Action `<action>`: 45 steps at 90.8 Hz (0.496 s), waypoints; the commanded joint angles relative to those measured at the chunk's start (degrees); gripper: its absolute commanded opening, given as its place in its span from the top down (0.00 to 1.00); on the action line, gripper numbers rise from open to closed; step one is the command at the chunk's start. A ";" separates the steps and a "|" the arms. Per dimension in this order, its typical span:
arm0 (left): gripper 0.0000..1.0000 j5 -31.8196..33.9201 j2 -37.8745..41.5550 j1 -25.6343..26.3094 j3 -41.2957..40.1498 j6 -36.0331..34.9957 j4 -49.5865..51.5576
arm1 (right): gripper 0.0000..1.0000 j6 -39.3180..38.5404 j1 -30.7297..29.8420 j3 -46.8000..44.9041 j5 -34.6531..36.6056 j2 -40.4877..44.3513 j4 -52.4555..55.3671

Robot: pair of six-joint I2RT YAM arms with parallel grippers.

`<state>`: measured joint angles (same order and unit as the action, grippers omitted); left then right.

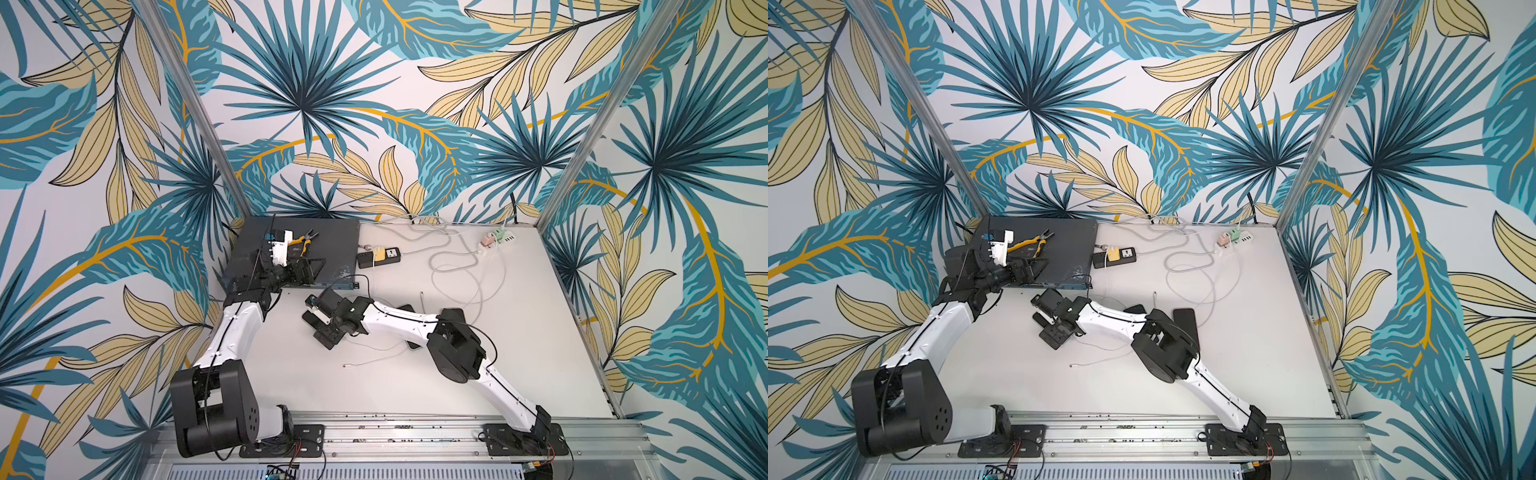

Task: Unplug the charging cable from the phone
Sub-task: Pick up the phone at the center of the board.

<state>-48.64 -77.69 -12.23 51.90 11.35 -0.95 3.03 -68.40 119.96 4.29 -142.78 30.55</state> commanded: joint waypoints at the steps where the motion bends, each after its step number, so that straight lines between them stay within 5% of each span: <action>1: 0.00 -0.03 0.70 -0.60 1.80 0.12 0.12 | 0.14 -0.78 -0.76 1.26 2.24 -2.58 3.33; 45: 0.00 -0.57 0.70 -0.60 1.80 0.42 -0.08 | 0.35 -1.13 -0.91 1.15 4.63 1.44 3.40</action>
<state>-48.69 -77.69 -12.23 51.90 11.57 -0.95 2.72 -68.99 121.43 6.85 -143.11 32.88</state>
